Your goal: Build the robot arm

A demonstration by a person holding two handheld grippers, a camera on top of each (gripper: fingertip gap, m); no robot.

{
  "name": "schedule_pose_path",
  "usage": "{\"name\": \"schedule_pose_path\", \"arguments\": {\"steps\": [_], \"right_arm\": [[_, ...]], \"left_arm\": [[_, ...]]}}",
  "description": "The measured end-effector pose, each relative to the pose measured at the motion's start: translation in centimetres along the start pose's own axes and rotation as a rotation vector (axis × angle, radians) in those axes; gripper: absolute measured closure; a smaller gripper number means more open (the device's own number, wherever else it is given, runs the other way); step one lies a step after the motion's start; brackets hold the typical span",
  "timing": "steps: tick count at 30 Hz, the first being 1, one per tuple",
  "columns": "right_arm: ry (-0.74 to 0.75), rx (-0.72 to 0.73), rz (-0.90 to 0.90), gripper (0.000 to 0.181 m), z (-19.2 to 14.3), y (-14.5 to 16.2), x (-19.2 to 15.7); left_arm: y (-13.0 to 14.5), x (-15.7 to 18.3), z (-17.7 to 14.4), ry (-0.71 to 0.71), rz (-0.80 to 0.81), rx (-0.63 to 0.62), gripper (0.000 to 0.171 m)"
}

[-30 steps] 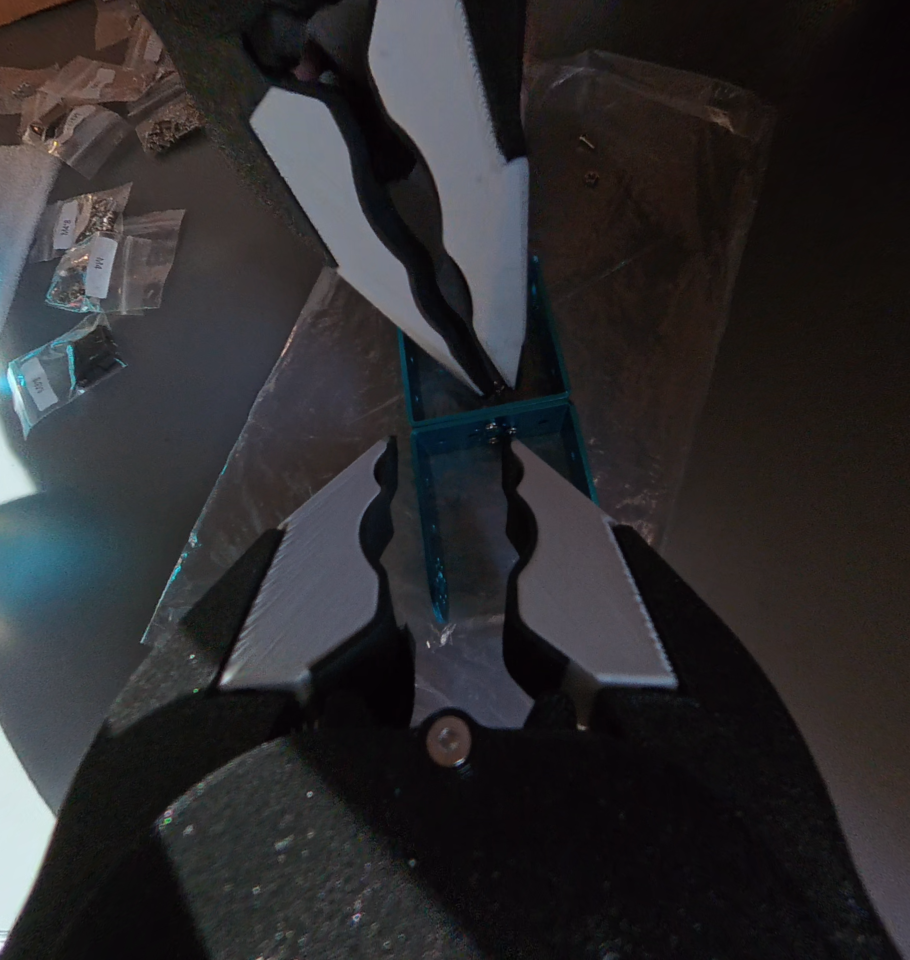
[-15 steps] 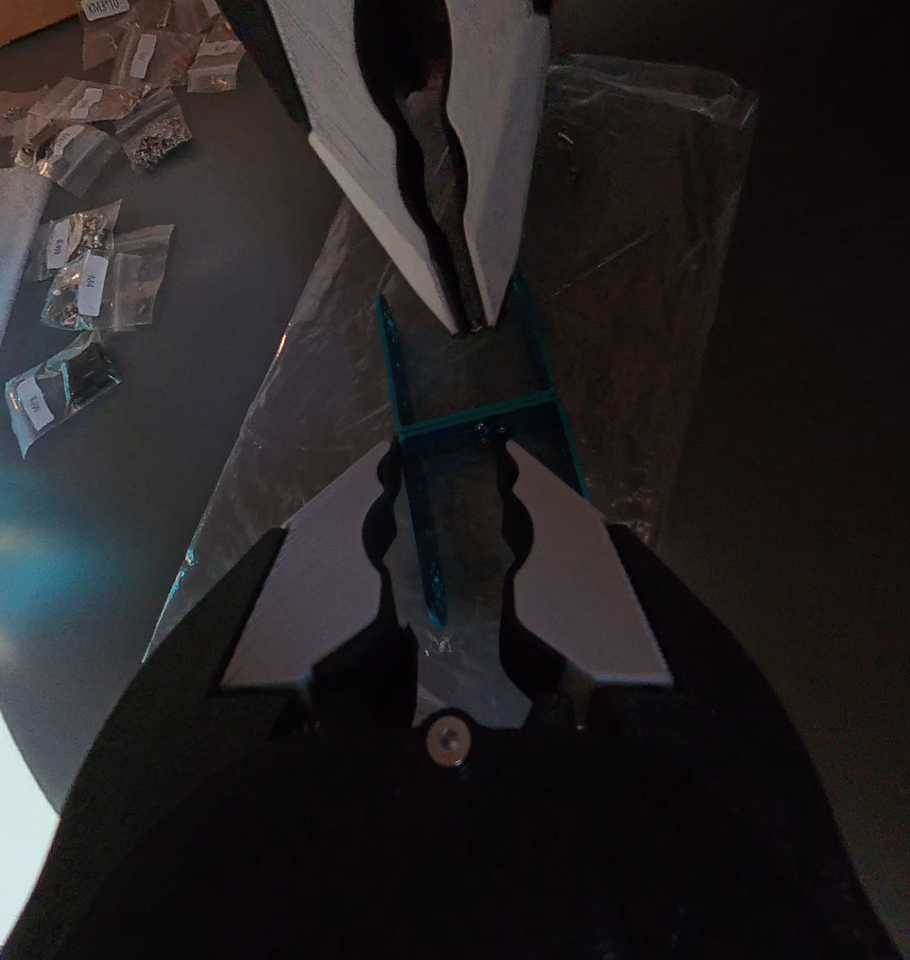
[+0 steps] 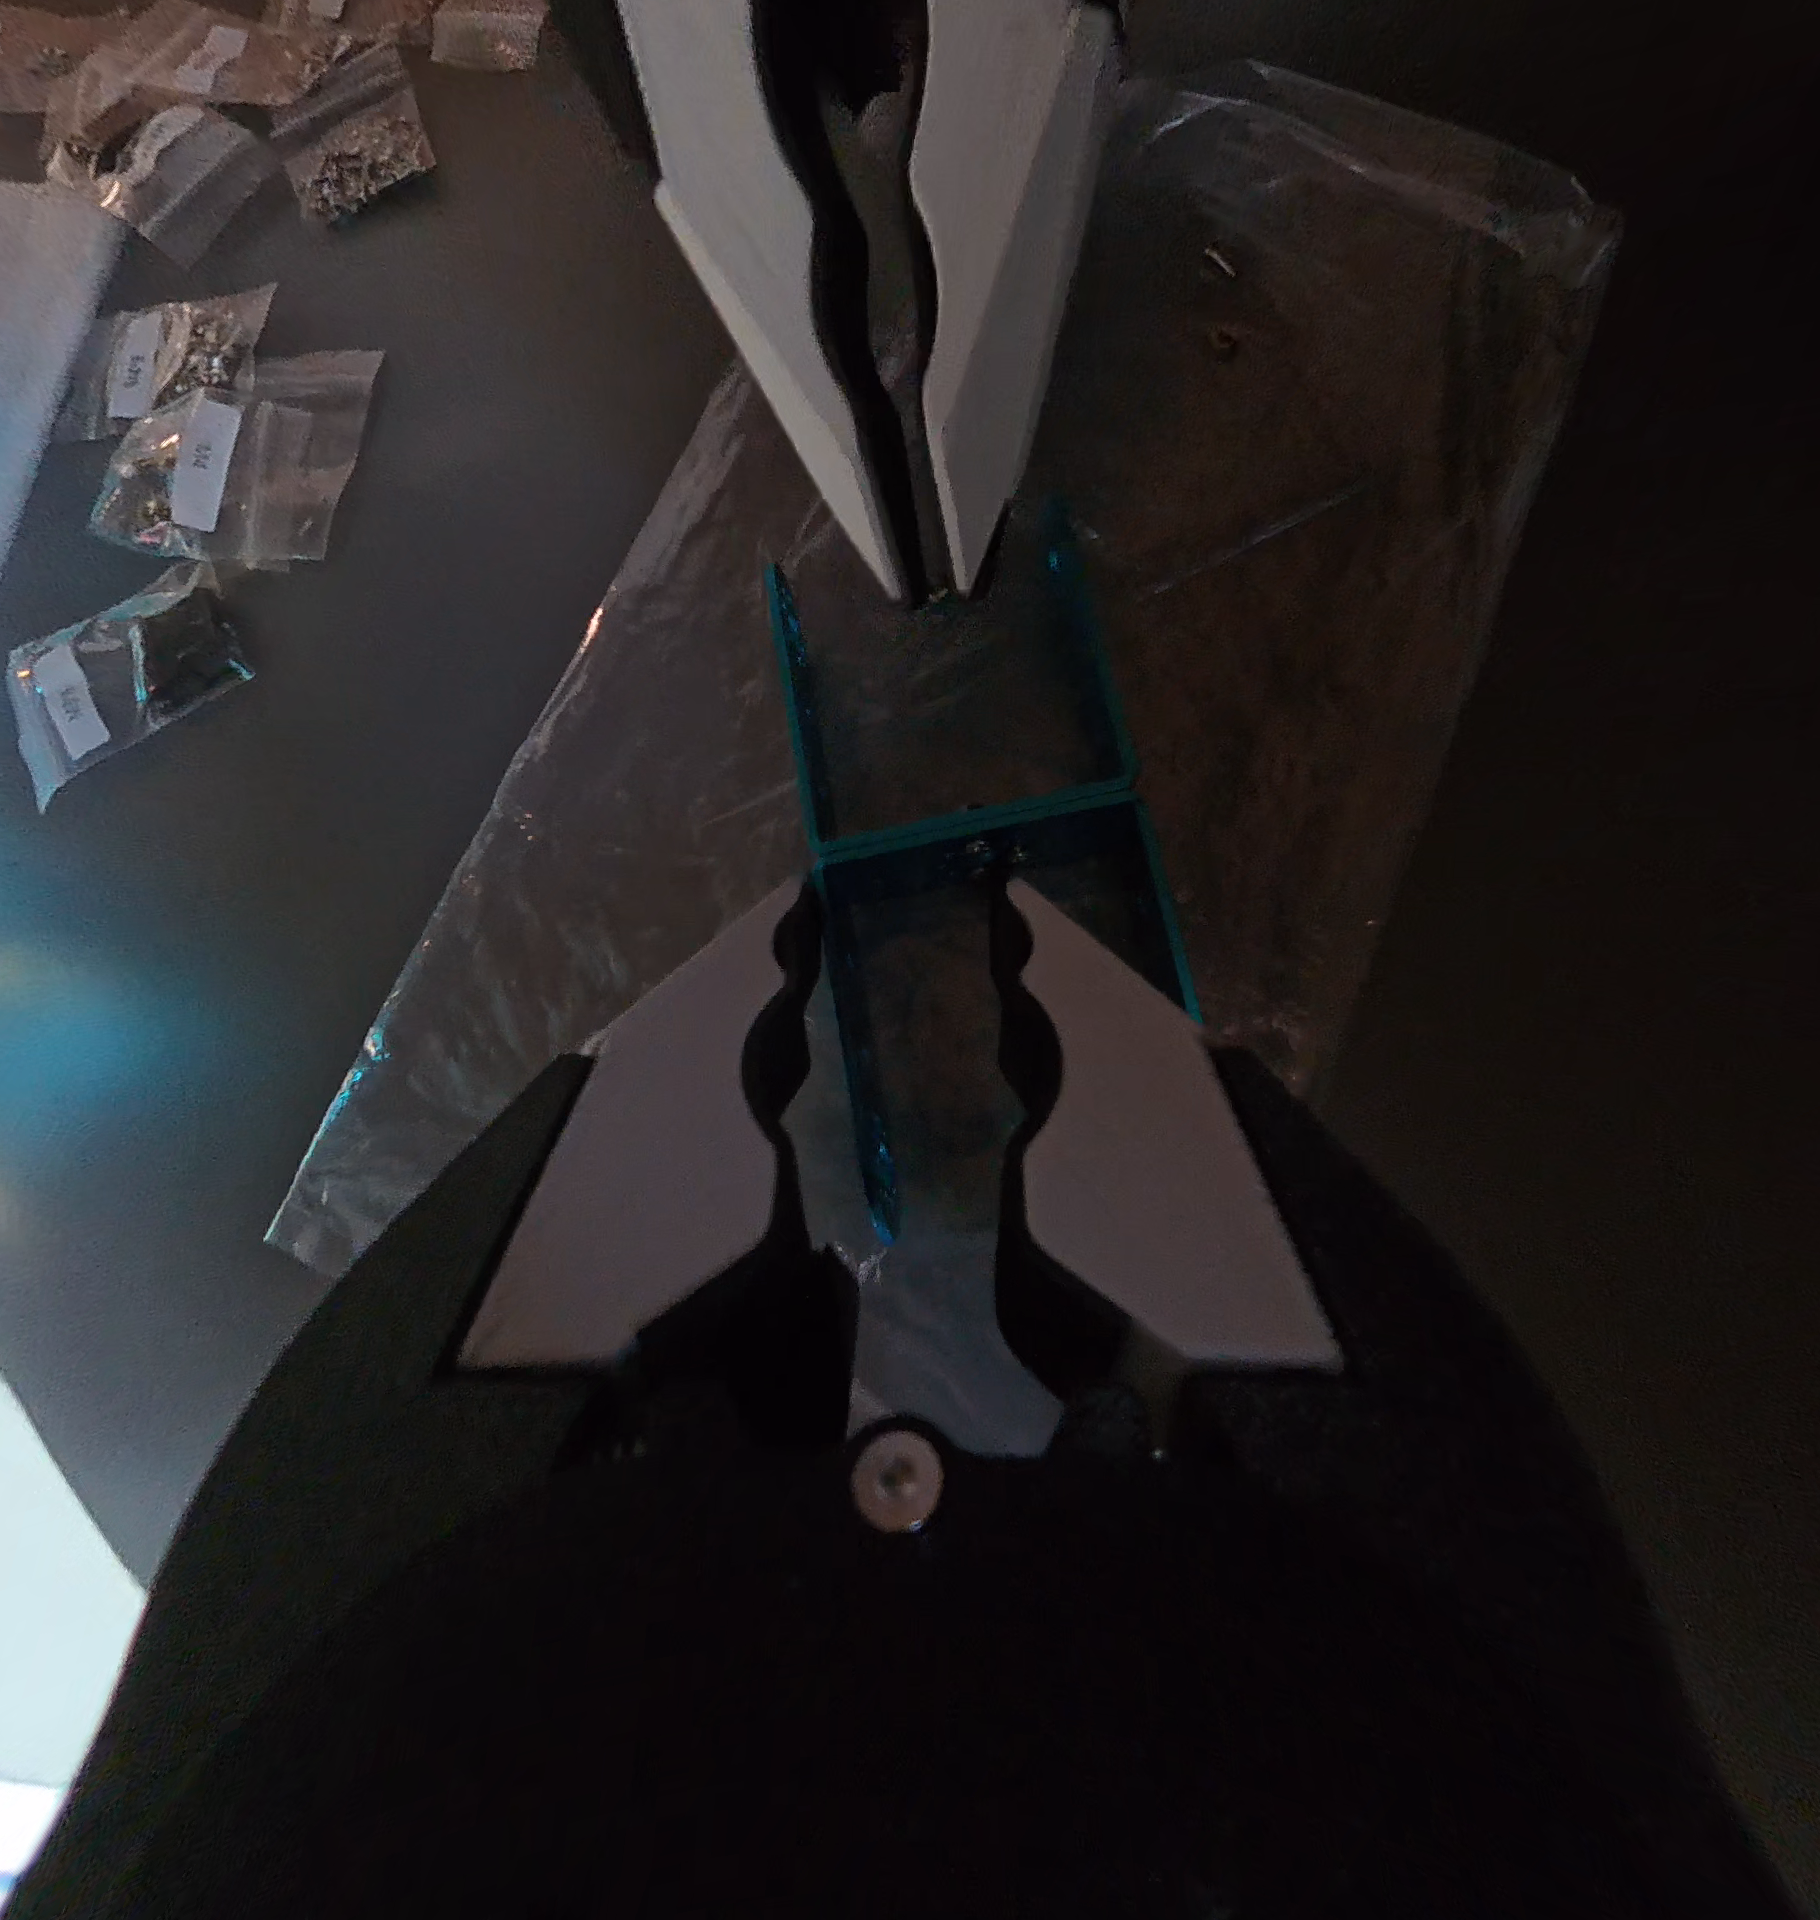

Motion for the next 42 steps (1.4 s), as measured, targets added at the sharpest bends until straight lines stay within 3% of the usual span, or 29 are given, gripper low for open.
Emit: {"name": "schedule_pose_path", "arguments": {"steps": [3, 5, 11, 16, 23, 31, 42], "right_arm": [[0.02, 0.04, 0.029, 0.177, -0.9, 0.1, -0.2], [0.004, 0.054, 0.035, 0.177, -1.2, 0.2, -0.5], [-0.115, 0.012, 0.065, 0.178, -1.0, 0.4, 0.3], [-0.323, -0.031, 0.133, 0.177, 0.6, -0.4, 1.1], [-0.506, -0.187, 0.153, 0.177, 3.2, -1.0, 1.0], [-0.6, -0.256, 0.445, 0.177, 4.3, -1.1, 1.9], [-0.597, -0.295, 0.482, 0.177, 4.8, -0.6, 1.7]], "left_arm": [[-0.3, 0.2, -0.1, -0.034, -0.057, -0.02, 0.147], [-0.6, 0.8, -0.4, -0.067, -0.082, -0.022, 0.164], [-0.4, 2.4, -1.2, -0.253, -0.198, -0.103, 0.169], [0.4, 4.0, -2.1, -0.338, -0.304, -0.158, 0.169], [-0.6, 4.5, -1.6, -0.378, -0.294, -0.109, 0.132], [-0.7, 4.1, -0.4, -0.355, -0.261, -0.109, 0.135], [-1.1, 4.0, -0.2, -0.382, -0.314, -0.057, 0.134]]}}
Point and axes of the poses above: each gripper's, where its closed fingertips meet, z out along the fingers, y out of its underside, x = y × z across the jaws, the point moved 6 cm from there along -z, back along the fingers
